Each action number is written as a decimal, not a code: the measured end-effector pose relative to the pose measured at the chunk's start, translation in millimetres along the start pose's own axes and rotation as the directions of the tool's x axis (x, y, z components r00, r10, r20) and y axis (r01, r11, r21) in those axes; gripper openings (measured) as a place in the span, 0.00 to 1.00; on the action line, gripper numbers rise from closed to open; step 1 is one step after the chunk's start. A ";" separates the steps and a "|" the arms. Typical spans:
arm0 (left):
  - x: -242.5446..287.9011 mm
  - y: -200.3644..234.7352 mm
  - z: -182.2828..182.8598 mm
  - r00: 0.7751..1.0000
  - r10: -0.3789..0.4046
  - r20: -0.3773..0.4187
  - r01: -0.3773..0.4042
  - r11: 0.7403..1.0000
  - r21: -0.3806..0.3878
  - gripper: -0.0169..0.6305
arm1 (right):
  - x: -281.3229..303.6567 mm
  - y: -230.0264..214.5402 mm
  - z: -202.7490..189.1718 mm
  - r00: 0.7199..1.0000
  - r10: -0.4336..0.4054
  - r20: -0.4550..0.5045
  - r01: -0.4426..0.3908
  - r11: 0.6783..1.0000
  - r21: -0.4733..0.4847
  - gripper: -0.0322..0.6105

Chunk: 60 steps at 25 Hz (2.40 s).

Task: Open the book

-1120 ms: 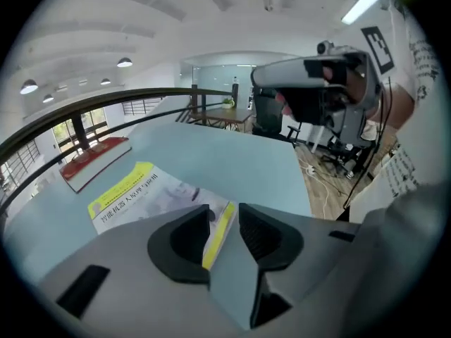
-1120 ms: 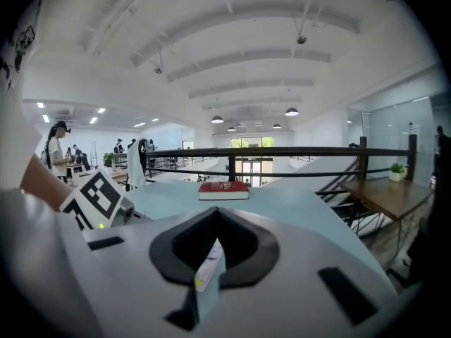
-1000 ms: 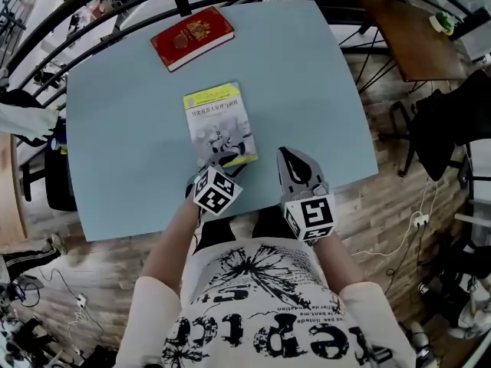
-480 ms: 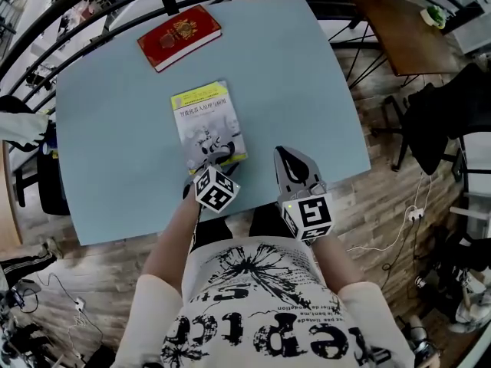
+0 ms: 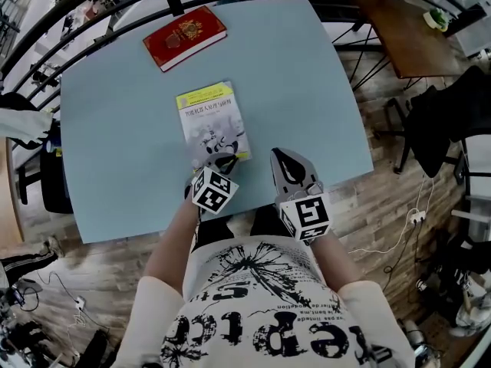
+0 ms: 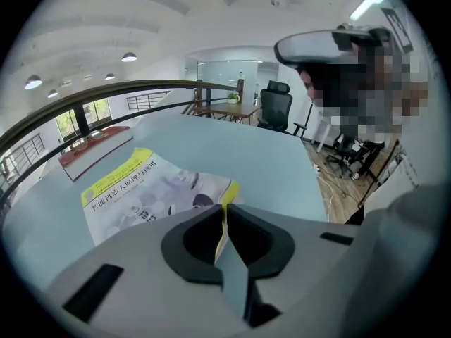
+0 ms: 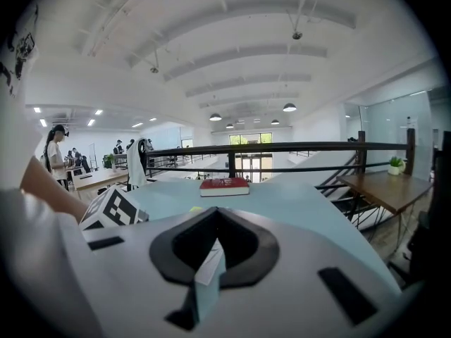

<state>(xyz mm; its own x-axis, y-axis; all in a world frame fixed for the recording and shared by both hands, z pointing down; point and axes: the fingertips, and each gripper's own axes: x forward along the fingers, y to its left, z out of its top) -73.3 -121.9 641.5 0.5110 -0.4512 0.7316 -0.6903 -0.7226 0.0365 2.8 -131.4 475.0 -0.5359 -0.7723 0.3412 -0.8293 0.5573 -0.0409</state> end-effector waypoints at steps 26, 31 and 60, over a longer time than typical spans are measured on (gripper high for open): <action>-156.9 68.2 -11.2 0.879 0.370 0.301 -0.223 0.877 -0.425 0.05 | 31.4 103.0 34.5 0.960 0.280 0.012 -0.275 0.948 -0.162 0.07; -184.0 79.6 -39.5 0.844 0.457 0.279 -0.275 0.817 -0.506 0.05 | 37.0 122.9 37.8 0.948 0.319 0.008 -0.313 0.933 -0.180 0.07; -162.9 118.7 -193.0 0.877 0.474 -0.073 -0.372 0.576 -0.728 0.06 | 58.8 145.1 16.0 0.958 0.282 -0.058 -0.288 0.936 -0.204 0.07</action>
<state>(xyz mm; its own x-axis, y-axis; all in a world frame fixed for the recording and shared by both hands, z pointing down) -337.3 -33.2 658.0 0.0835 -0.7003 0.7089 -0.9605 0.1330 0.2445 -151.7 -100.8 474.1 -0.7379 -0.5650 0.3693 -0.5896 0.8058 0.0547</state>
